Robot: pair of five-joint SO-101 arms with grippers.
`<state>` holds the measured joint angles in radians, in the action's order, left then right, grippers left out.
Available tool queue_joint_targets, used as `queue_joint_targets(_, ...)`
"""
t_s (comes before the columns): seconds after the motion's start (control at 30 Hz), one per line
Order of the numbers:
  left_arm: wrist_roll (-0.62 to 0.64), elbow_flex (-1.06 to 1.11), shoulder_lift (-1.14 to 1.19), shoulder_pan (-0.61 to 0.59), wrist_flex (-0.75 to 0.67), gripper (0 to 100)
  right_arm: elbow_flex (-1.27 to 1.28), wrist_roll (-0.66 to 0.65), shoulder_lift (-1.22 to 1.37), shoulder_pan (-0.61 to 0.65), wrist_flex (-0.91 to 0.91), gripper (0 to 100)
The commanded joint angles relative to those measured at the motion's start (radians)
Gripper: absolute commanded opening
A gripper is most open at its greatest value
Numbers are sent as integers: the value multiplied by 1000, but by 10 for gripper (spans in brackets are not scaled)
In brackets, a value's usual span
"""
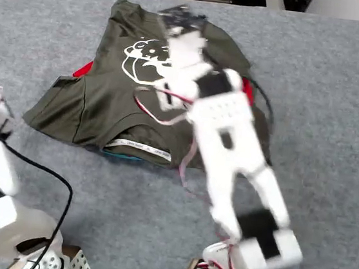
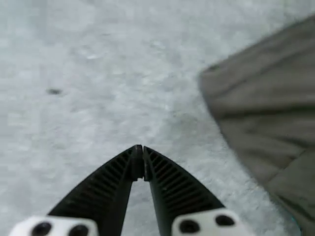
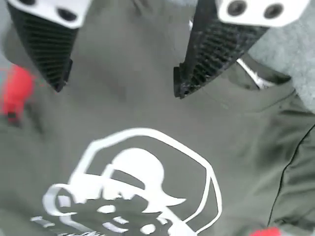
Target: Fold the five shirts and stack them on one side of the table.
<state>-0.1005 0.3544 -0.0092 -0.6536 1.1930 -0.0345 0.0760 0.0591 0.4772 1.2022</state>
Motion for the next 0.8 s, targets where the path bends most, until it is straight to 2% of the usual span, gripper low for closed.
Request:
queue_joint_targets(0.0, 66, 106, -16, 69, -133, 24, -199, 51, 211, 27, 5, 337)
queue_joint_targets(0.23, 137, 212, -10, 95, -319, 24, -472, 97, 542, 22, 75, 336)
queue_joint_targets(0.57, 137, 213, -8, 95, -328, 23, -949, 89, 771, 8, 466, 324)
queue_joint_targets(0.63, 137, 213, -8, 95, -327, 23, -1033, 89, 794, -7, 502, 270)
queue_joint_targets(0.77, 137, 213, -8, 95, -325, 22, -1129, 83, 858, -47, 506, 90)
